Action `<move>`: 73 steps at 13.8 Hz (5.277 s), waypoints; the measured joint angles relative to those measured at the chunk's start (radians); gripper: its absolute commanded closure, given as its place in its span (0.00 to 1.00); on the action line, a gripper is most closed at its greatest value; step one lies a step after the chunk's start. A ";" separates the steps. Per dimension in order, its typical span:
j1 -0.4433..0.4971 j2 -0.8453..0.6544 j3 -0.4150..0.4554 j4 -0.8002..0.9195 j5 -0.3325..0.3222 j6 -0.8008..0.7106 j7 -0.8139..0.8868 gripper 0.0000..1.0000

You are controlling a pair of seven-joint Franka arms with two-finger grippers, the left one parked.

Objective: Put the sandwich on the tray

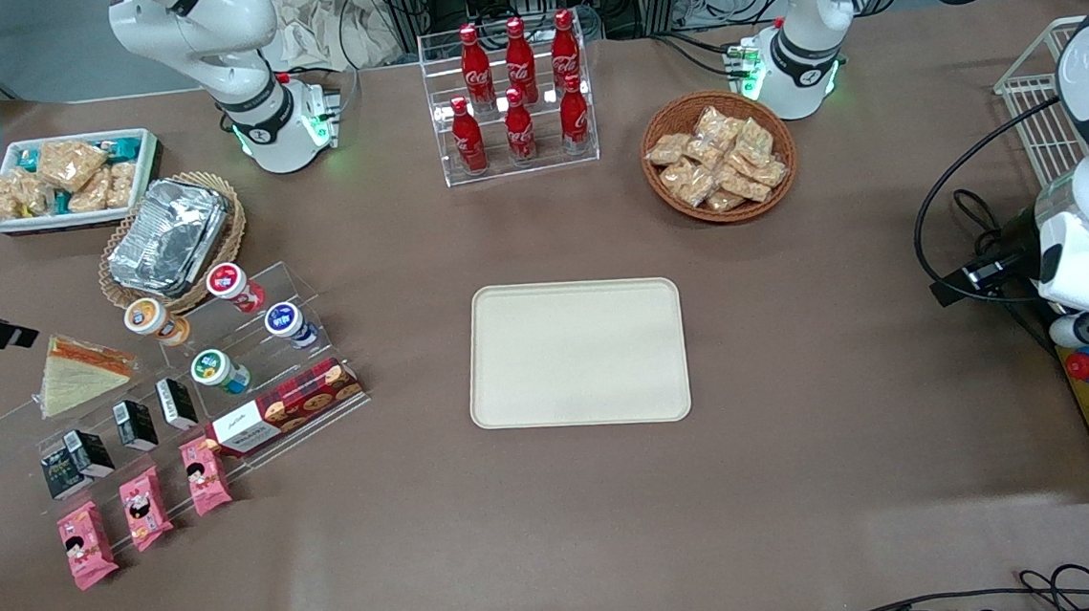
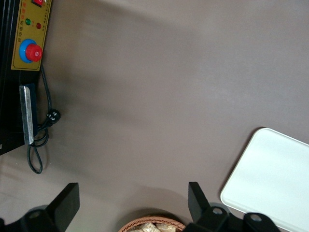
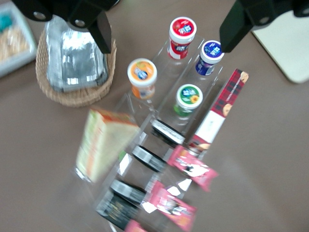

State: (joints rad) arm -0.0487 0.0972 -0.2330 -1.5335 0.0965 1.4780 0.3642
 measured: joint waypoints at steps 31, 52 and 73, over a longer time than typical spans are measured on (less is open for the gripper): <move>-0.078 0.086 -0.029 -0.326 -0.048 0.366 0.338 0.00; -0.102 0.148 -0.018 -0.354 -0.034 0.488 0.281 0.02; -0.102 0.165 -0.017 -0.287 0.000 0.516 -0.013 0.66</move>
State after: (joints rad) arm -0.1508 0.2623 -0.2502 -1.8209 0.0962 1.9935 0.3513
